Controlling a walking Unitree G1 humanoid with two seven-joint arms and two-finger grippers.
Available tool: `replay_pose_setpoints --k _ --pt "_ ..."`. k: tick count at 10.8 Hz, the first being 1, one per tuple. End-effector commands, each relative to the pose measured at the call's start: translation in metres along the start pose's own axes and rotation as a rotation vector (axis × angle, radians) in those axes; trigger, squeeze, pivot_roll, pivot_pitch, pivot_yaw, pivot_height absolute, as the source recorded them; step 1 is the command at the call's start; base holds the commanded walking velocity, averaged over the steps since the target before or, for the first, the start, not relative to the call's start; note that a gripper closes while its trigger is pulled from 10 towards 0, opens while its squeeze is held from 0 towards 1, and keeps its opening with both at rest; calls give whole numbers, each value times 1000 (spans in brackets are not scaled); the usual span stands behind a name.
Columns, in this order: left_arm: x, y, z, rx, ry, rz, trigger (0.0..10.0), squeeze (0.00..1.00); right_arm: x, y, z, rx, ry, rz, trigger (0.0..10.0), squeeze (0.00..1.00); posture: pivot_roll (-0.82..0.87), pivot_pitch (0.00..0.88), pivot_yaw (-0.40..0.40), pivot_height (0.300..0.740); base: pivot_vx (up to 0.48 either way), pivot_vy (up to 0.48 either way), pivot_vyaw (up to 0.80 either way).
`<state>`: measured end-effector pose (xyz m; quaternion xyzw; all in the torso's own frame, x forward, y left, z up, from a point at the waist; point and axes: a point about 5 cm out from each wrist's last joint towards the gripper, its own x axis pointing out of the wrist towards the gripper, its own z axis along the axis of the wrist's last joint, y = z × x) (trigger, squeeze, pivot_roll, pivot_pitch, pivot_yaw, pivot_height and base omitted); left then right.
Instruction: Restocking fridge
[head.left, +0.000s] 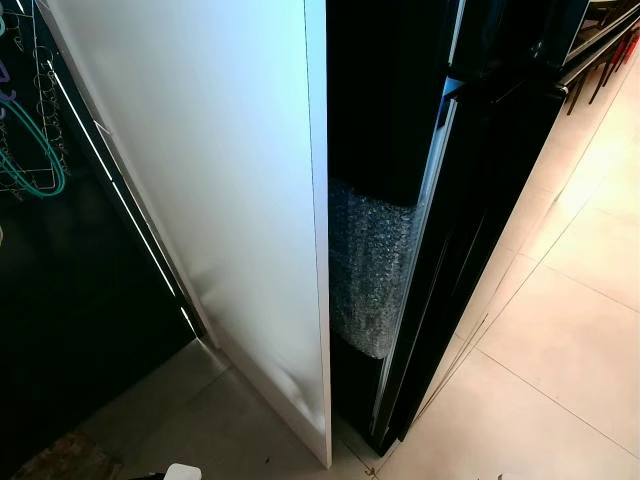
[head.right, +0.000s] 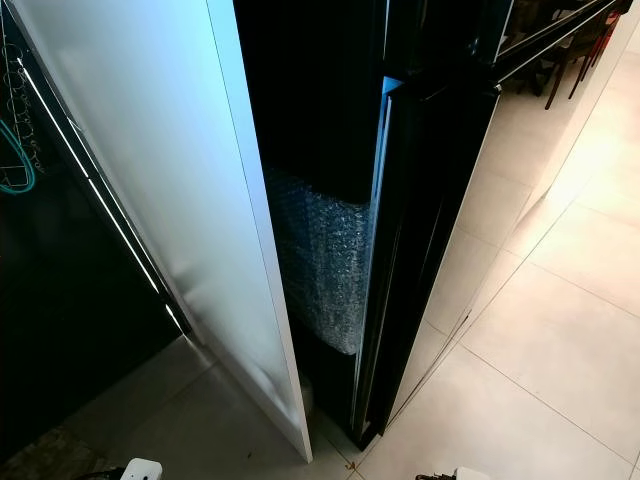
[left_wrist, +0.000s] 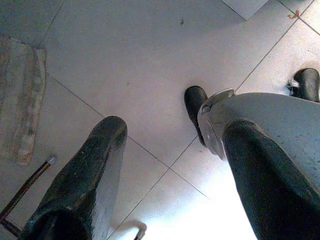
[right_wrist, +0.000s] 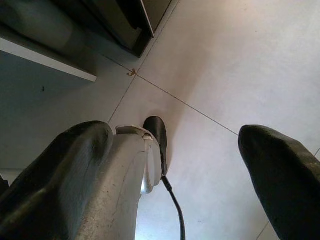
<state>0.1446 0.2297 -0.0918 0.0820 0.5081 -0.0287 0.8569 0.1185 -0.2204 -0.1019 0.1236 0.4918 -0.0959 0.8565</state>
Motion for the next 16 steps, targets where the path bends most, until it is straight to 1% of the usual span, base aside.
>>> replay_pose_setpoints --k 1,2,3,16 --pt "0 1 -3 -10 14 0 10000 0 0 1 1 -13 -6 3 10000 0 0 0 0 740 0 0 0" --pt "-1 0 -4 16 20 -27 10000 0 0 2 -2 -28 7 20 10000 0 -12 0 25 740 0 0 0" --pt "-1 -1 -5 27 23 -38 10000 0 0 3 -3 -31 12 29 10000 0 -12 0 26 740 0 0 0" --pt "-1 -1 -3 12 12 -40 10000 0 0 2 0 -24 7 27 10000 0 -3 0 10 740 0 0 0"
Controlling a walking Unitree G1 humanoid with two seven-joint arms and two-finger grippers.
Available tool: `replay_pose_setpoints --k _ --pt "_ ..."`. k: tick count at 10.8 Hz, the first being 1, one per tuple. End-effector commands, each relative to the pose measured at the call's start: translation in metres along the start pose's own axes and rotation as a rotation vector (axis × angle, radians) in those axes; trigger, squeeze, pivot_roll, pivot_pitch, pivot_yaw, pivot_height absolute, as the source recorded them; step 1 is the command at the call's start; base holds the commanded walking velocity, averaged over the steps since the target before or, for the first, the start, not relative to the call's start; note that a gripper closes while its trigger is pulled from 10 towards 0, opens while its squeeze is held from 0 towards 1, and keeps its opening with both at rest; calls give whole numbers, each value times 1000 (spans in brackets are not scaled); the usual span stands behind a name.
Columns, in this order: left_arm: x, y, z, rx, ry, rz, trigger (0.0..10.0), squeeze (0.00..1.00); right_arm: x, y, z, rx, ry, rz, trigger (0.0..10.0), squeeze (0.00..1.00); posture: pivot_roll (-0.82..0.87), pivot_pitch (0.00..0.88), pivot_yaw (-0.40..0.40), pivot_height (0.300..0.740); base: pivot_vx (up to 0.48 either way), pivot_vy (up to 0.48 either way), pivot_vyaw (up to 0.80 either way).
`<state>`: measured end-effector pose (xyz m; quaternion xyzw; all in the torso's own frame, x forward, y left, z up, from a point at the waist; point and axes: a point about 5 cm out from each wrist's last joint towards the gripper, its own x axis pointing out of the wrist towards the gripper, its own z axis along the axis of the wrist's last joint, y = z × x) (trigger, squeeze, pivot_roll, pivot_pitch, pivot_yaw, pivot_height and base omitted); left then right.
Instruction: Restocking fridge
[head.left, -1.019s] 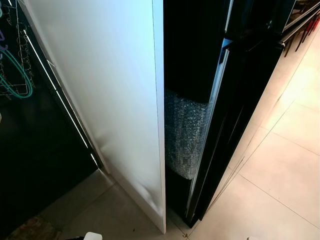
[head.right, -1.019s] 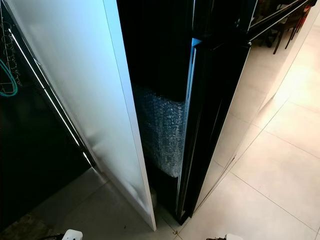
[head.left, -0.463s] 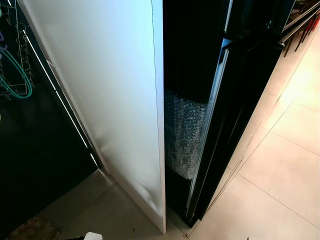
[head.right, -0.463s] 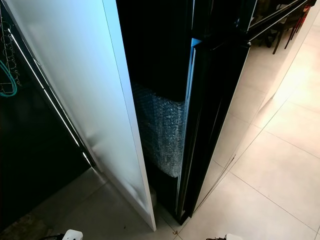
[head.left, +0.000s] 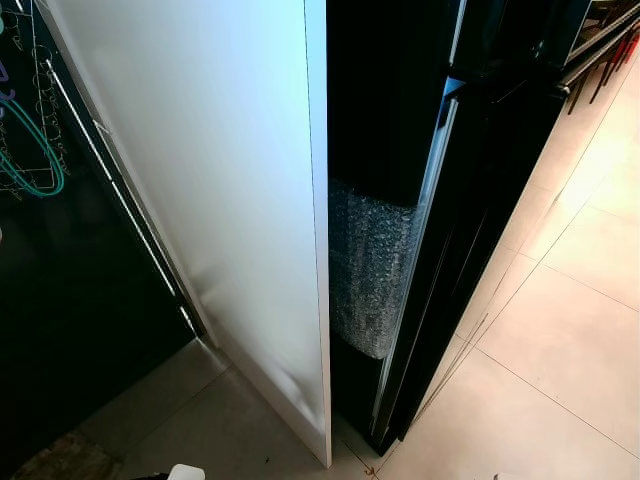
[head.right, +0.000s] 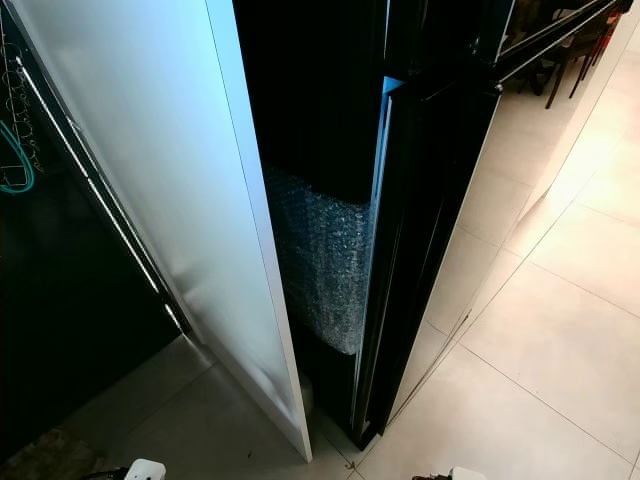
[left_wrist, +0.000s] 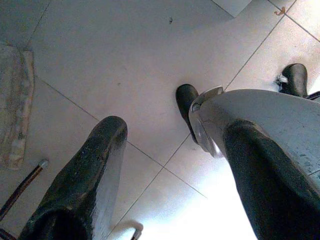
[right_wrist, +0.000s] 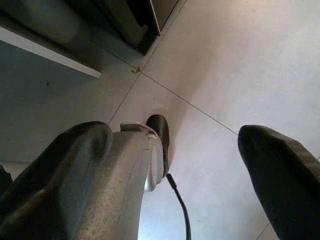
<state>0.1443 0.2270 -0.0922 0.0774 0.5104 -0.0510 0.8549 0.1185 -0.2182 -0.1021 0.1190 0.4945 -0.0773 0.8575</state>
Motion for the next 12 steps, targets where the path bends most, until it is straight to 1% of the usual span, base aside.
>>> replay_pose_setpoints --k 1,12 --pt "-1 1 -3 -3 10 3 10000 0 0 0 1 3 -1 0 10000 0 -4 0 9 740 0 0 0" --pt "-1 1 -2 -6 7 0 10000 0 0 0 1 -2 -1 1 10000 0 -4 0 10 740 0 0 0"
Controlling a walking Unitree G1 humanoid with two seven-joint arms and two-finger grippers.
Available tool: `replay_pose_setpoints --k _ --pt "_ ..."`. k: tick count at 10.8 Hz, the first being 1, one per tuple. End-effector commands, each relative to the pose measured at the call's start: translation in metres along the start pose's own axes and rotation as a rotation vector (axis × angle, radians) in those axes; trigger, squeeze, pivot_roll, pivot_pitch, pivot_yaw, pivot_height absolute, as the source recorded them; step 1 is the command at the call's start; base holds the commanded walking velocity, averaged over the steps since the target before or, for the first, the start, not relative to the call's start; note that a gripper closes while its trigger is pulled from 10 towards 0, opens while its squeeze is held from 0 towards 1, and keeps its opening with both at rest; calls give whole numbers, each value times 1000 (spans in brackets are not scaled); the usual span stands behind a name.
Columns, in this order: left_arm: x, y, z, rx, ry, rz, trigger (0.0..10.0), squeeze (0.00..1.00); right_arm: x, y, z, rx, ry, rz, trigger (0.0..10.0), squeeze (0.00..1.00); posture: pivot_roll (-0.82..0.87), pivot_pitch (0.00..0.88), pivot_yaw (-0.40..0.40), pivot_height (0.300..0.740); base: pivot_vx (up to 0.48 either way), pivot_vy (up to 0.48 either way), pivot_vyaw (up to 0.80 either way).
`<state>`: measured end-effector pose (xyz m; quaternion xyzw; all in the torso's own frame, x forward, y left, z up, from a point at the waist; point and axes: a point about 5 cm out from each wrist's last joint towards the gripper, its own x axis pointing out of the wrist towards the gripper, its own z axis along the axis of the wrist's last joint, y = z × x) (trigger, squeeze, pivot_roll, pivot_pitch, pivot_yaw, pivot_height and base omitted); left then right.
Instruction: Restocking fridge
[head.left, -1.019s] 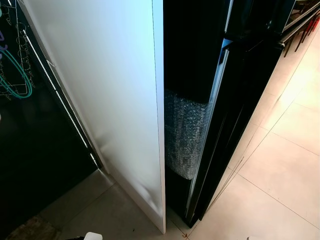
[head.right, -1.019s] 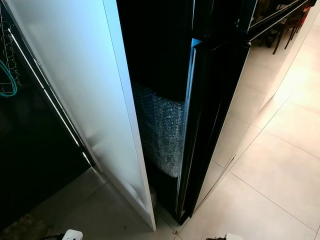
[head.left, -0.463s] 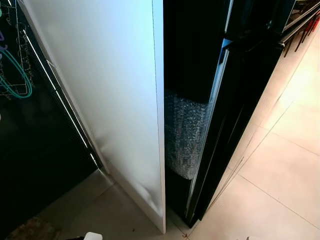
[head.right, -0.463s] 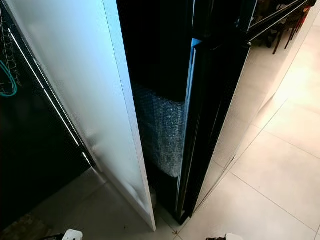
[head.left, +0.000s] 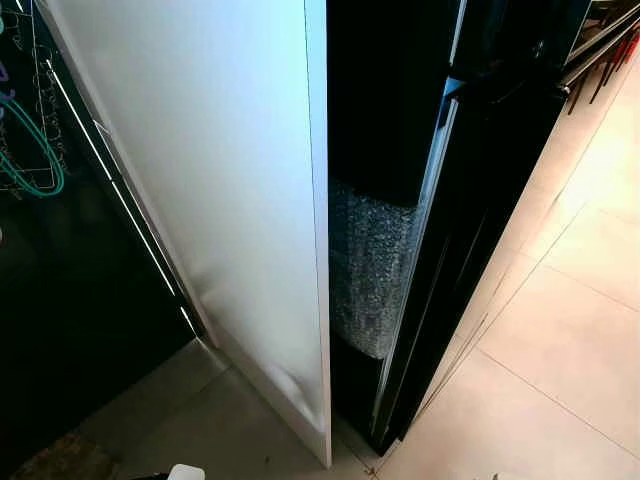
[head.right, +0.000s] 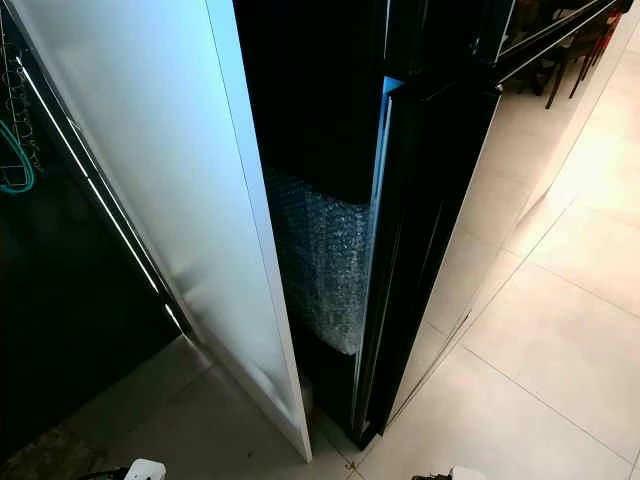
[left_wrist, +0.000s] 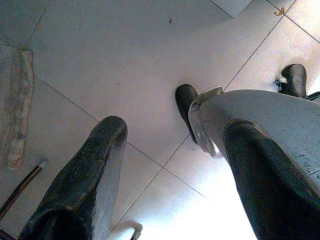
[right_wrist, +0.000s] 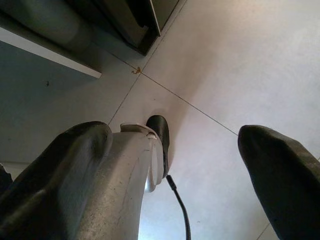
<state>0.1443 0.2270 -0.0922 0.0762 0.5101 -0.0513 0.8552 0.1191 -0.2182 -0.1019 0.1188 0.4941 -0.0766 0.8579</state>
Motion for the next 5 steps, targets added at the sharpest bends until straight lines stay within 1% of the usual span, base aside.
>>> replay_pose_setpoints --k 1,5 --pt "-1 1 -2 -5 7 2 10000 0 0 0 0 -1 0 0 10000 0 -4 0 10 740 0 0 0" --pt "-1 2 -1 12 3 -2 10000 0 0 0 1 -10 6 7 10000 0 -3 0 9 740 0 -345 0"
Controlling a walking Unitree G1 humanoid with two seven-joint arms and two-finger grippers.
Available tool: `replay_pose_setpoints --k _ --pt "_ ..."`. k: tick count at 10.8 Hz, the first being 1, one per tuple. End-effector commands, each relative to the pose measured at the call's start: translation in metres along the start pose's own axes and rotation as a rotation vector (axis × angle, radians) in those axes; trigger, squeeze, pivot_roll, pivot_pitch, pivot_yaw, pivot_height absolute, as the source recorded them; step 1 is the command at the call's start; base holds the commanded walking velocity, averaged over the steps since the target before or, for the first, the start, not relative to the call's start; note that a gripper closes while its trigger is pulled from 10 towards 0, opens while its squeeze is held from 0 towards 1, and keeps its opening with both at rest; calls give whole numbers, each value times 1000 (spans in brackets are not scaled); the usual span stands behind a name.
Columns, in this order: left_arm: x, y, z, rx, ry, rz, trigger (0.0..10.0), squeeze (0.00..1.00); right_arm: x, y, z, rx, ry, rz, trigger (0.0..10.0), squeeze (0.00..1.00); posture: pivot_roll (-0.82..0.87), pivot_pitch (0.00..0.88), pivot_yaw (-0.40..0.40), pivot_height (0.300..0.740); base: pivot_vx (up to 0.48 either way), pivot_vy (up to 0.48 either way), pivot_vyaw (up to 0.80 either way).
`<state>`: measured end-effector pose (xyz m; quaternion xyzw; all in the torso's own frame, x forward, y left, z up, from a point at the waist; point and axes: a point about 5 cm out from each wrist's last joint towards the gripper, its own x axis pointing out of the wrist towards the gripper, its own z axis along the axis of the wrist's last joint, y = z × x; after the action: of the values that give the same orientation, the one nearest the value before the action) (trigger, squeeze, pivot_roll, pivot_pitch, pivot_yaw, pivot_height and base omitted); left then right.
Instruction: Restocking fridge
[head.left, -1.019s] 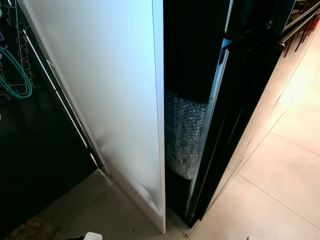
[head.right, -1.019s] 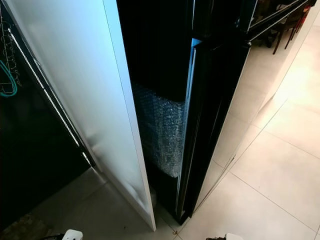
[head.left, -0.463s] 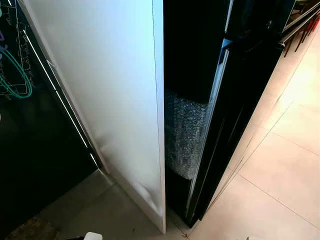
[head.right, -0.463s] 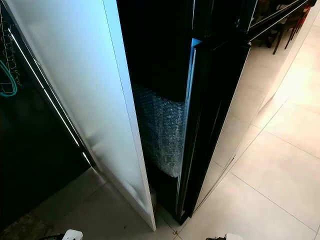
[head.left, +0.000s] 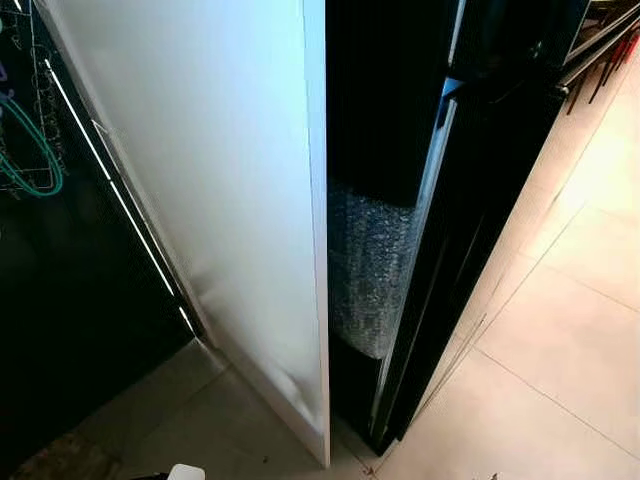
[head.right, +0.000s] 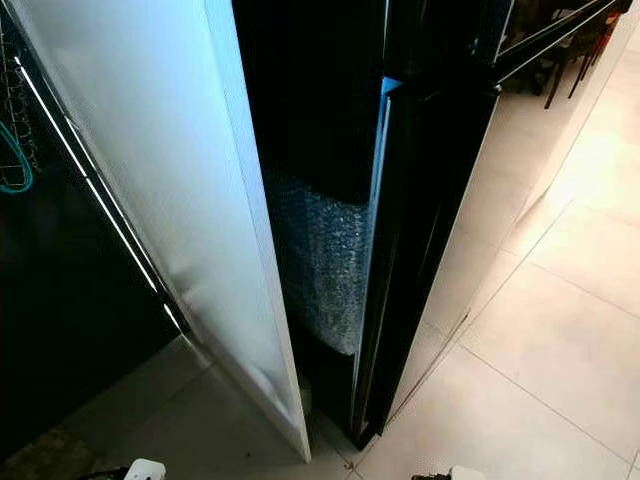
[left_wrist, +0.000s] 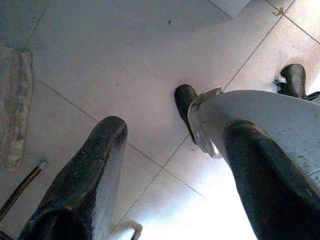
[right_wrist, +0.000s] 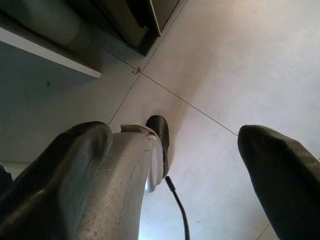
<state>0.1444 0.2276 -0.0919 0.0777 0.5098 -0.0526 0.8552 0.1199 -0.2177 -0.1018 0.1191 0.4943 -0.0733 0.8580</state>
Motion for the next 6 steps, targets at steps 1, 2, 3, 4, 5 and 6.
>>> replay_pose_setpoints --k 1,2,3,4,5,6 --pt "0 1 -1 9 4 -1 10000 0 0 0 0 -8 5 2 10000 0 -3 0 9 740 0 -349 0" --pt "0 1 -1 10 4 -2 10000 0 0 0 0 -8 6 3 10000 0 -4 0 9 740 0 -345 0" --pt "0 1 -1 11 4 -2 10000 0 0 0 0 -8 6 4 10000 0 -4 0 10 740 0 -480 0" --pt "0 1 -1 11 4 -3 10000 0 0 0 0 -8 7 5 10000 0 -4 0 10 740 0 -480 0" --pt "0 1 -1 11 3 -3 10000 0 0 0 0 -8 7 5 10000 0 -4 0 10 740 0 -480 0" --pt "0 1 -1 12 3 -3 10000 0 0 0 0 -8 9 5 10000 0 -5 0 10 740 0 -480 0"
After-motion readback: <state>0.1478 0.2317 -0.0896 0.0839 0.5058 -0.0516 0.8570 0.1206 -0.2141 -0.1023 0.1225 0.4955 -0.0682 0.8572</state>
